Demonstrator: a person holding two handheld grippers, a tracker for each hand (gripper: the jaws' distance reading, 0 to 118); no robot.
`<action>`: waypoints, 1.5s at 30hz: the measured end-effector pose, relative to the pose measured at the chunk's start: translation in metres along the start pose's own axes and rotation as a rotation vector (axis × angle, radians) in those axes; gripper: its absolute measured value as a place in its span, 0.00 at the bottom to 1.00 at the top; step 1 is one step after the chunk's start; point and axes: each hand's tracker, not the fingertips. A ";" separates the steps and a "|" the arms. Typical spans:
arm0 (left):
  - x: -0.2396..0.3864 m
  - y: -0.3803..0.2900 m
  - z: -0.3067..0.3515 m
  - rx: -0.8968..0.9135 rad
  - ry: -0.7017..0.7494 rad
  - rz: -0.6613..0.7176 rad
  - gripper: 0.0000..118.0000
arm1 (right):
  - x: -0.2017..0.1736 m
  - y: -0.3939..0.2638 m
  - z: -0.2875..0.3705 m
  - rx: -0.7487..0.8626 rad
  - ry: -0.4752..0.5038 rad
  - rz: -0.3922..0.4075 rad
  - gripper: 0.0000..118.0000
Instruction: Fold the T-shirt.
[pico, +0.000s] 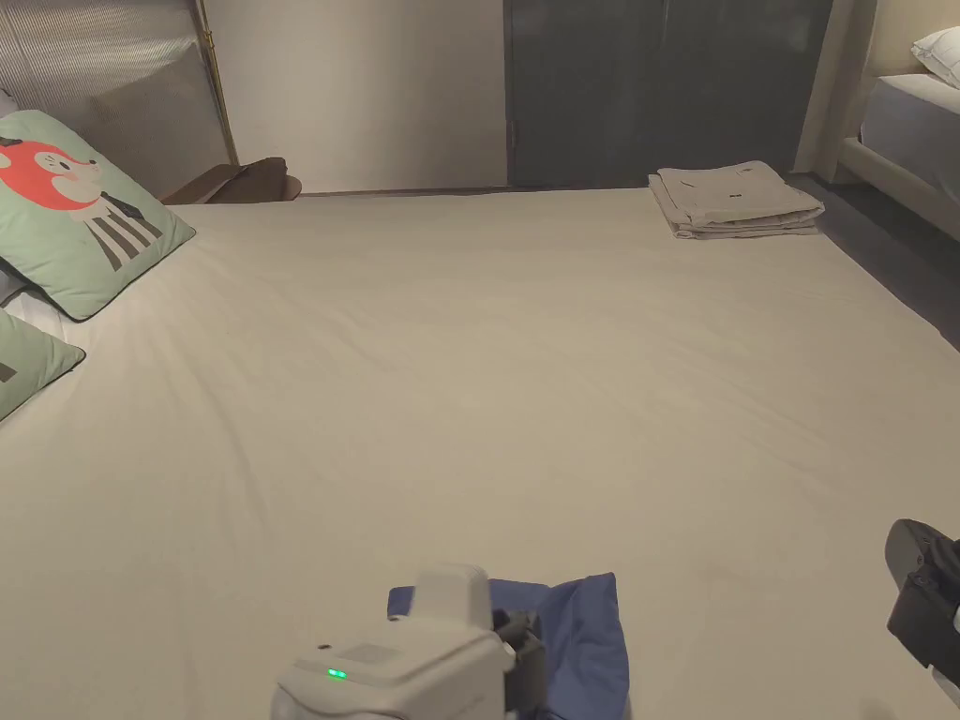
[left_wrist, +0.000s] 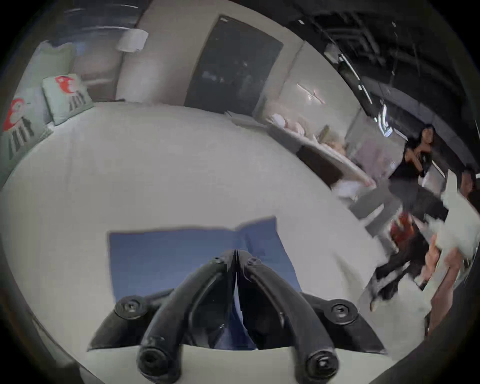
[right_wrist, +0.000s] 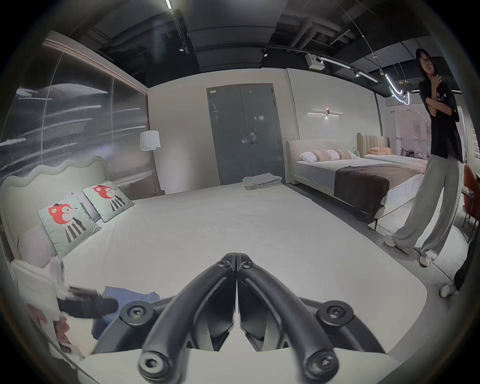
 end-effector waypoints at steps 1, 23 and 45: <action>0.008 -0.006 -0.007 -0.023 -0.006 -0.021 0.01 | 0.000 0.000 0.000 -0.002 0.001 -0.001 0.00; -0.016 0.021 0.045 0.170 -0.067 0.159 0.01 | -0.033 -0.004 -0.007 -0.034 0.143 0.027 0.00; -0.164 -0.030 0.074 0.033 -0.240 0.623 0.96 | -0.121 -0.097 -0.131 -0.702 0.320 0.222 0.00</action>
